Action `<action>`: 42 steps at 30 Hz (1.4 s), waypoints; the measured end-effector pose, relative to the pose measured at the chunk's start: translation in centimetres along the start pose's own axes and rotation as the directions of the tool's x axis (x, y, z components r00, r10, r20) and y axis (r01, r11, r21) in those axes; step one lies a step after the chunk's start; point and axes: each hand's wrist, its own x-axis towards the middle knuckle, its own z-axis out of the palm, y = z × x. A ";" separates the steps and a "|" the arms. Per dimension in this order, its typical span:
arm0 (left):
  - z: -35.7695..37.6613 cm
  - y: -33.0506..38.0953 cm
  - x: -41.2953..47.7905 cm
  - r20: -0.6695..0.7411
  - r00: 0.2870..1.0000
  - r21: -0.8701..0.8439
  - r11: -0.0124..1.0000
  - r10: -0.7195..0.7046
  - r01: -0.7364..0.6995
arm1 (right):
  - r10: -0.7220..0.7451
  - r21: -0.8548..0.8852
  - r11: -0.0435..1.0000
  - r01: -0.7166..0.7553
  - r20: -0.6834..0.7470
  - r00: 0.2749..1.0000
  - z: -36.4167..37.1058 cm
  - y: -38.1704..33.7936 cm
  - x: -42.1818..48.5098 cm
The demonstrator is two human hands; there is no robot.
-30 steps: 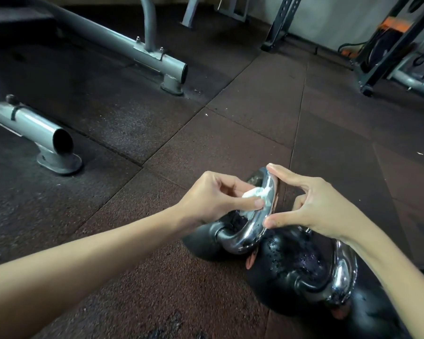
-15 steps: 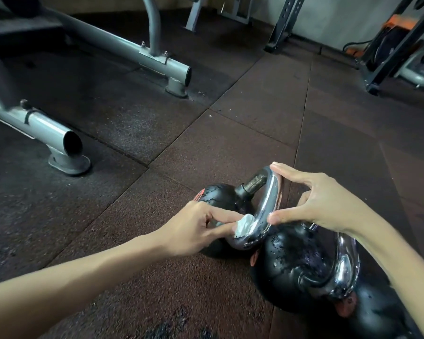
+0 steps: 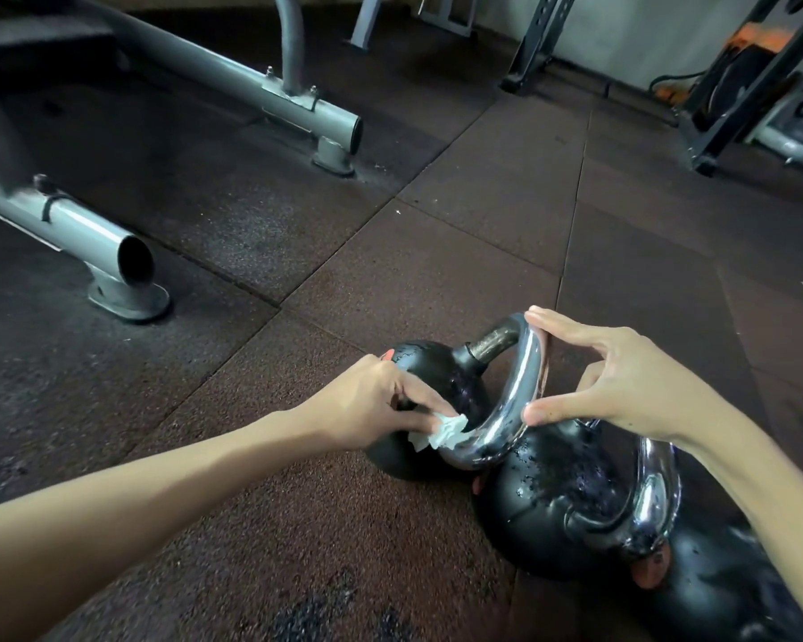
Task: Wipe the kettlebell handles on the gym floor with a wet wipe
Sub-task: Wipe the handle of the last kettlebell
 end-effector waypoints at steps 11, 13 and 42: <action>-1.3 4.4 5.5 0.435 0.882 0.107 0.983 -0.180 0.148 | -0.011 0.001 1.000 0.011 -0.009 1.000 0.3 -1.0 -0.2; -2.3 4.8 5.6 0.495 0.847 0.027 0.978 -0.195 0.209 | -0.011 -0.022 1.000 0.011 -0.010 1.000 0.3 -1.2 -0.2; 1.8 3.6 4.0 0.105 0.993 -0.332 0.943 0.053 -0.016 | -0.015 -0.053 0.999 0.014 -0.020 1.000 0.4 -1.0 -0.3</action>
